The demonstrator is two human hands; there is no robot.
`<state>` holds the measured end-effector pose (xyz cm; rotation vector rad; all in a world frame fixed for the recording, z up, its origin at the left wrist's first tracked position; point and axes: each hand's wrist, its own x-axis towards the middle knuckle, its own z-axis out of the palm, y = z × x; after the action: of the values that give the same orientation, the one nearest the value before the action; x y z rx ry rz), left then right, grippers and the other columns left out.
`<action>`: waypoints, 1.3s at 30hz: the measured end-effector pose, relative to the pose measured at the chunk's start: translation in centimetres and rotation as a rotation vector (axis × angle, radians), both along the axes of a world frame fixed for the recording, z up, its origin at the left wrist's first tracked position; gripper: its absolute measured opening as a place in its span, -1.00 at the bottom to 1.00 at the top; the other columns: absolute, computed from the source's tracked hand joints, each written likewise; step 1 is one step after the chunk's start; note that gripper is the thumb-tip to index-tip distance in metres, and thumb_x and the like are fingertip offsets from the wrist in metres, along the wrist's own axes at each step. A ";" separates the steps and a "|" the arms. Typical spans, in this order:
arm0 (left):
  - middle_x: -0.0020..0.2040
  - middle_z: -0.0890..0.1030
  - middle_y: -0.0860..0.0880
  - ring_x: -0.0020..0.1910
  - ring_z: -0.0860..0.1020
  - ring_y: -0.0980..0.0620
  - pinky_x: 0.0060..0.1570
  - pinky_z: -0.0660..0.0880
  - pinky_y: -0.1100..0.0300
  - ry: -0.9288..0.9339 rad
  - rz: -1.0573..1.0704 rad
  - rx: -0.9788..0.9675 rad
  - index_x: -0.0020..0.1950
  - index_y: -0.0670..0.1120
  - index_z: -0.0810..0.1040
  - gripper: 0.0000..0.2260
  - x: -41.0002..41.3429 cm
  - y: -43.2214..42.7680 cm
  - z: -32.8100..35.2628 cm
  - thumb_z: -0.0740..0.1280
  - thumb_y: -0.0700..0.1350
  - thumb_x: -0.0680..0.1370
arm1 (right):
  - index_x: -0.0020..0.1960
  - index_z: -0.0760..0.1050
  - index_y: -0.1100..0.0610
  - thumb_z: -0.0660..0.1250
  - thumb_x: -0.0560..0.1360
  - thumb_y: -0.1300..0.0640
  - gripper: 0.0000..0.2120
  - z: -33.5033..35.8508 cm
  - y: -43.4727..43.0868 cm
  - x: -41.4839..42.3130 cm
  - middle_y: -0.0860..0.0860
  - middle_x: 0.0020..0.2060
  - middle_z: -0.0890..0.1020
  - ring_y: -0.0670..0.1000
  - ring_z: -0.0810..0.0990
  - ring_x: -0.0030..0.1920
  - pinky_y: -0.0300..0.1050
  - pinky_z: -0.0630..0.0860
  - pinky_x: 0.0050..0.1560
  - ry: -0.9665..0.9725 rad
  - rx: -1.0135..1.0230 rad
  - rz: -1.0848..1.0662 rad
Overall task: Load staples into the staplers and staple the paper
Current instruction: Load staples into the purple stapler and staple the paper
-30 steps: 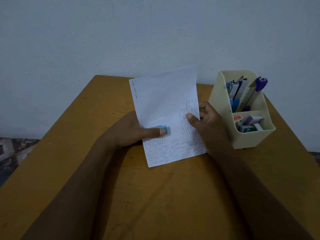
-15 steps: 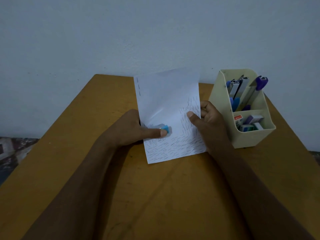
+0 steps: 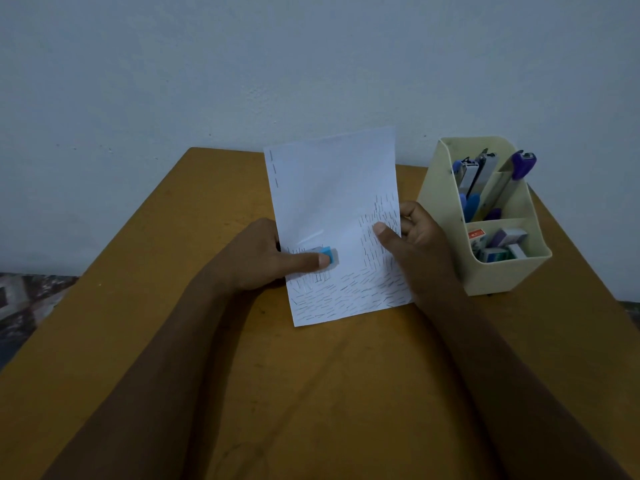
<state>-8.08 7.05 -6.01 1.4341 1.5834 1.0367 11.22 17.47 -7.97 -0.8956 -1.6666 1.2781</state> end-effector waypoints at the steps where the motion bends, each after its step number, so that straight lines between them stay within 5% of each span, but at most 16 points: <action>1: -0.12 0.69 0.10 -0.16 0.68 0.09 -0.23 0.61 0.22 0.004 0.005 0.005 -0.02 -0.03 0.57 -0.73 0.0 0.0 -0.1 0.45 0.06 0.36 | 0.11 0.42 0.09 0.29 0.54 0.17 -0.85 0.0 0.0 0.0 0.00 0.06 0.63 -0.05 0.64 0.04 -0.10 0.60 0.03 -0.008 0.002 0.002; 8: -0.06 0.67 0.02 -0.11 0.67 0.00 -0.15 0.63 -0.05 0.033 0.017 0.060 0.06 -0.08 0.54 -0.67 -0.4 0.2 -0.8 0.48 0.04 0.41 | 0.11 0.43 0.09 0.30 0.54 0.17 -0.84 -0.1 0.0 -0.1 0.04 0.08 0.64 -0.02 0.64 0.04 -0.04 0.60 0.05 -0.026 0.009 0.004; 18: -0.09 0.70 0.02 -0.14 0.68 0.04 -0.21 0.61 0.17 0.040 -0.013 0.015 -0.01 -0.11 0.60 -0.72 -0.3 0.1 -0.1 0.49 0.00 0.37 | 0.11 0.43 0.11 0.29 0.54 0.18 -0.84 -0.2 0.1 0.0 -0.01 0.05 0.63 -0.07 0.64 0.02 -0.14 0.60 0.01 -0.010 0.010 -0.017; 23: -0.14 0.69 0.20 -0.15 0.68 0.12 -0.28 0.58 0.31 0.032 -0.062 -0.037 -0.06 0.01 0.59 -0.77 -0.5 -0.2 0.5 0.46 0.03 0.33 | 0.12 0.42 0.11 0.28 0.54 0.18 -0.84 -0.2 0.1 0.0 -0.05 0.04 0.62 -0.08 0.64 0.04 -0.16 0.60 0.02 -0.009 0.016 -0.014; 39: -0.13 0.69 0.19 -0.22 0.68 0.07 -0.30 0.56 0.27 0.062 -0.025 -0.011 -0.10 0.01 0.60 -0.76 -0.3 0.1 -0.1 0.40 0.12 0.34 | 0.12 0.42 0.12 0.28 0.54 0.19 -0.84 -0.2 0.1 0.1 -0.11 -0.02 0.62 -0.12 0.63 0.01 -0.24 0.59 -0.03 0.001 0.032 -0.007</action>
<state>-8.36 7.13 -6.10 1.4882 1.6087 0.9762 11.28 17.59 -8.16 -0.8803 -1.6771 1.2439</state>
